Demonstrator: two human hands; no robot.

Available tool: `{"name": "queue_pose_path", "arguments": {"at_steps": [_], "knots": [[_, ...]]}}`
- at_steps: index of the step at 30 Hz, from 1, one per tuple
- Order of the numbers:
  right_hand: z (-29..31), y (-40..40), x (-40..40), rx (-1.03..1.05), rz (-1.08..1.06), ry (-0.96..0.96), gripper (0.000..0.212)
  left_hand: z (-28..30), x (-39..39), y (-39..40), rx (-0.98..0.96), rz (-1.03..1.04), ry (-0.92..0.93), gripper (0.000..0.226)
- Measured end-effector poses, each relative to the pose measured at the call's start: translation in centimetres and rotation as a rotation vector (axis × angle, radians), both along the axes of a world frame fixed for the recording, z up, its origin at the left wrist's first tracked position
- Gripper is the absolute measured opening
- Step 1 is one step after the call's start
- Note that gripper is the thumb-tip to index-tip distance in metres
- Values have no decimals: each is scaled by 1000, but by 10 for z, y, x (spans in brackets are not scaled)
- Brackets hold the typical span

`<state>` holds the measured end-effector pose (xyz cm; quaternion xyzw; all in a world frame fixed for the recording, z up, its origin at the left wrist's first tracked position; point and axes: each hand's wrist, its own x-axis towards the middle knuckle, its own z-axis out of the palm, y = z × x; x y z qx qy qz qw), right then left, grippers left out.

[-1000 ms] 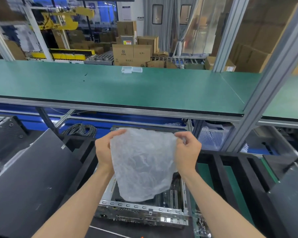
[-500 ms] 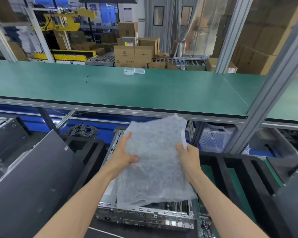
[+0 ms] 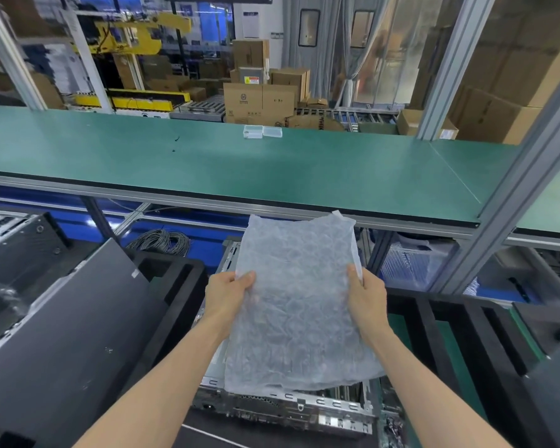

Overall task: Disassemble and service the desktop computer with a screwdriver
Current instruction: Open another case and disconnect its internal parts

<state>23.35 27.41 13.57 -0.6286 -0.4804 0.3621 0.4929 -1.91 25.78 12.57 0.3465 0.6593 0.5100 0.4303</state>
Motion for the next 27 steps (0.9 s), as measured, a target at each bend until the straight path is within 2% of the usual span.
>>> {"name": "queue_pose_path", "arguments": {"at_steps": [5, 12, 16, 24, 27], "knots": [[5, -1, -18, 65, 69, -16, 43, 9, -14, -27, 66, 45, -2, 44], [11, -11, -79, 88, 325, 29, 40, 20, -55, -98, 83, 306, 74, 42], [9, -31, -126, 142, 488, -42, 38, 23, -84, -157, 59, 444, 151, 33], [-1, -104, -223, 186, 831, -111, 36, 14, -136, -277, -68, 780, 237, 34], [-2, -136, -257, 177, 944, -128, 37, 13, -152, -322, -103, 890, 256, 24]]}}
